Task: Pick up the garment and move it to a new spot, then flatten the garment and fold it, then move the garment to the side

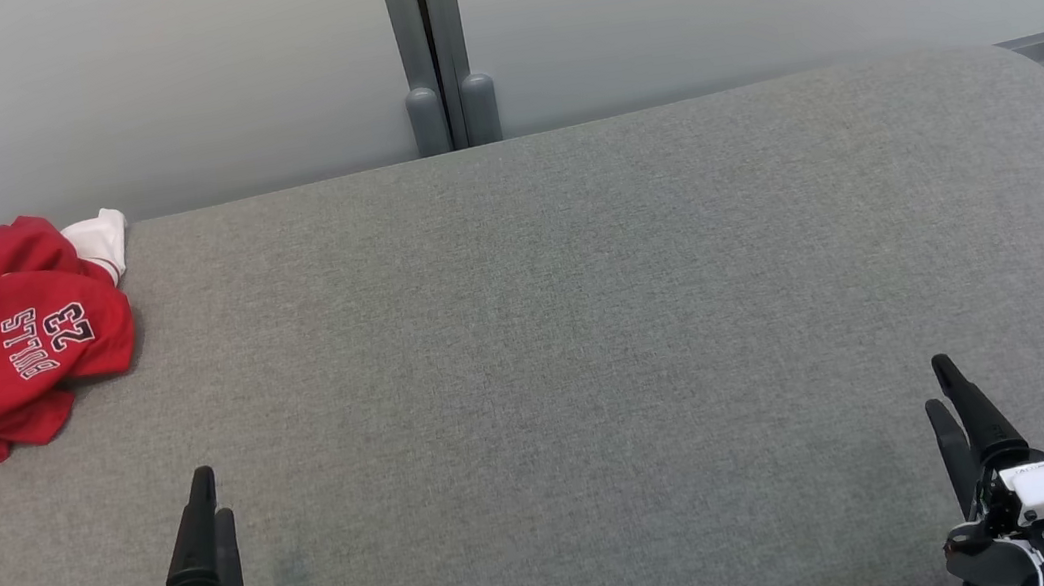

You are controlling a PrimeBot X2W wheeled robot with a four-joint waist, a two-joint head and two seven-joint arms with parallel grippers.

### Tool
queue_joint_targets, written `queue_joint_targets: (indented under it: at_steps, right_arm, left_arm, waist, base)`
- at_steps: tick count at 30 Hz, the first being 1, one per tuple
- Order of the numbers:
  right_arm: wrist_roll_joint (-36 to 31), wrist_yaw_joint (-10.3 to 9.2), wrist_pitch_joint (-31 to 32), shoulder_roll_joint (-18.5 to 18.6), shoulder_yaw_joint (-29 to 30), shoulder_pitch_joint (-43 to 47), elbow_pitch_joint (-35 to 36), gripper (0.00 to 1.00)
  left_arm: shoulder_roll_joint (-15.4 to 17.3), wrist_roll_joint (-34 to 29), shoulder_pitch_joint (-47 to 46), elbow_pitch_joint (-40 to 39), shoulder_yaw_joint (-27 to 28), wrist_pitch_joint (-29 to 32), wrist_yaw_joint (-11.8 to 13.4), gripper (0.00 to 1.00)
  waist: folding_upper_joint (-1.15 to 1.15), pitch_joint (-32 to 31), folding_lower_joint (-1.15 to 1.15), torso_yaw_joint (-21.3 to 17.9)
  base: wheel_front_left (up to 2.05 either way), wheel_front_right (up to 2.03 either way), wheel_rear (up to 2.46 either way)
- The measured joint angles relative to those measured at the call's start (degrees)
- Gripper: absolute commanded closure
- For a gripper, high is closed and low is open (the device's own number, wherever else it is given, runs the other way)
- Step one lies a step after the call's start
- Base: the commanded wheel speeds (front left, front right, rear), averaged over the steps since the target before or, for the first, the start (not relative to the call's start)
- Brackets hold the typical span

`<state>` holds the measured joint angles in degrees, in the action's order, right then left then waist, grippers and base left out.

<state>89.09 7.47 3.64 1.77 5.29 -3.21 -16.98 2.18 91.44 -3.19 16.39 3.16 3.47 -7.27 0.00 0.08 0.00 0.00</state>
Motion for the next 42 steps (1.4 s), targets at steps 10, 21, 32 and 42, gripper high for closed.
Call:
queue_joint_targets:
  at_steps: [10,21,32,42]
  right_arm:
    - [-9.3,0.00,-2.5,0.1,0.5,0.0,1.3,0.00]
    - [-25.2,0.00,-5.1,0.2,0.1,0.3,5.7,0.00]
    - [-37.3,0.00,-7.3,0.4,-0.6,1.2,7.2,0.00]
    - [-48.5,0.00,-9.0,0.5,-0.8,1.4,8.1,0.00]
  left_arm:
    - [0.0,-6.6,0.3,-2.2,-1.2,-2.5,0.0,0.00]
    - [0.1,-18.1,0.3,-5.9,-2.0,-5.0,0.0,0.00]
    - [0.1,-30.7,0.9,-8.4,-3.5,-7.1,0.7,0.00]
    - [0.1,-41.0,1.8,-8.7,-4.5,-8.9,1.2,0.00]
  waist:
    - [0.00,-0.1,0.00,0.0]
    - [0.00,-0.1,0.00,0.2]
    - [0.00,-0.3,0.00,0.3]
    - [0.00,-0.3,0.00,0.4]
  base:
    - [0.00,0.00,0.00]
    - [0.00,0.00,0.00]
    - [0.00,0.00,0.00]
    - [0.00,0.00,0.00]
